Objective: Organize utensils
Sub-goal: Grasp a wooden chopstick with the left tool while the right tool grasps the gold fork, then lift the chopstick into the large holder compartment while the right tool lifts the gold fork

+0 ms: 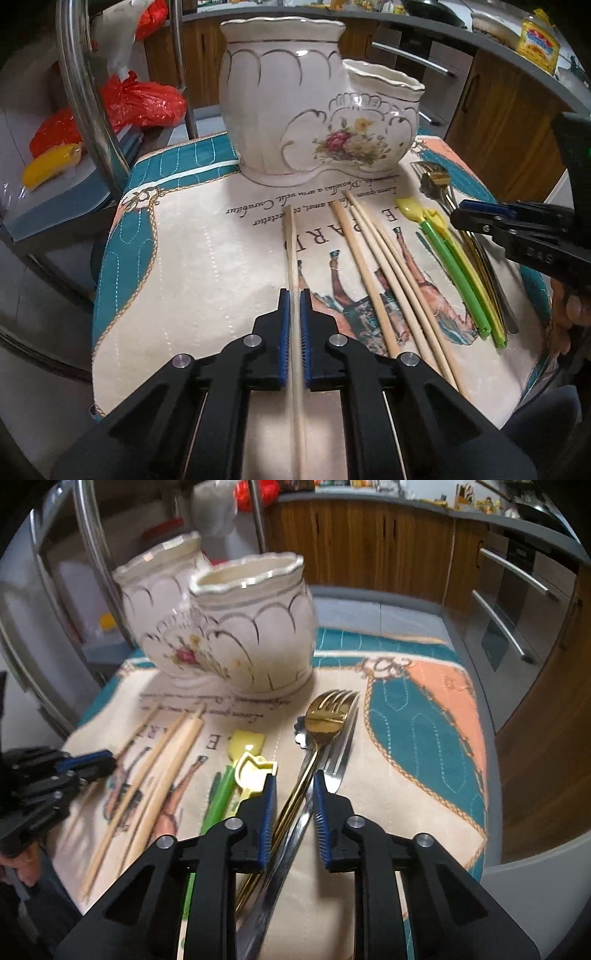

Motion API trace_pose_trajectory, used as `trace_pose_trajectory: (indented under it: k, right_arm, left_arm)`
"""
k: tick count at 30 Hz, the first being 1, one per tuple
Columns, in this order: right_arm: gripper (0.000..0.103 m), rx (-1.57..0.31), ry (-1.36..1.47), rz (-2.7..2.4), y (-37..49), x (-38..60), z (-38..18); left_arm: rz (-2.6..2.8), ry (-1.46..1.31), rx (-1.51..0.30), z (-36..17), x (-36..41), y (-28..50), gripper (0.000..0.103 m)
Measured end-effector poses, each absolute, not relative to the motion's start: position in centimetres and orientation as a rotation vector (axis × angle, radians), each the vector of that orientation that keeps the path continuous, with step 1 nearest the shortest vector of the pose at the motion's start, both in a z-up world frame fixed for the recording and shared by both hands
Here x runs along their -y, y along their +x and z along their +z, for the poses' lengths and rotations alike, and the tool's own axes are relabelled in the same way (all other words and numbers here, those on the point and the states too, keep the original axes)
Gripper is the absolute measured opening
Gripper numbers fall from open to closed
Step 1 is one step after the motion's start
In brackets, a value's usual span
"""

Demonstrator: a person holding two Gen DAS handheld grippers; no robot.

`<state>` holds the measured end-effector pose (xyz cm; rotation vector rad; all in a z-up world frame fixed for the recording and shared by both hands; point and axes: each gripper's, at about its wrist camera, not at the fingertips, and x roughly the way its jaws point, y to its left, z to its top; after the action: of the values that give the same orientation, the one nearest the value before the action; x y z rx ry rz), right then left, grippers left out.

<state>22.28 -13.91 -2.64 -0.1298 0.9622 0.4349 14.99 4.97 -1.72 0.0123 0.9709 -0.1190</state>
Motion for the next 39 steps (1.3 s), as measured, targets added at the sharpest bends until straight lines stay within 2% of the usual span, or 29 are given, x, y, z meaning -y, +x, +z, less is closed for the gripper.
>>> trace_pose_trajectory:
  k: [10, 22, 33, 39]
  right_arm:
    - [0.011, -1.097, -0.220, 0.419, 24.0, 13.1, -2.0]
    - [0.008, -1.226, -0.340, 0.415, 24.6, 13.2, -1.6]
    - [0.007, -1.132, -0.211, 0.503, 23.2, 15.0, 0.2]
    - [0.006, -0.975, -0.157, 0.549, 20.7, 16.8, 2.7]
  left_arm:
    - [-0.198, 0.134, -1.153, -1.1, -4.7, 17.5, 0.006]
    - [-0.226, 0.256, -1.273, -1.3, -4.8, 19.6, 0.006]
    - [-0.227, 0.222, -1.224, -1.3, -5.5, 18.8, 0.004]
    - [-0.244, 0.099, -1.063, 0.1, -6.7, 16.7, 0.004]
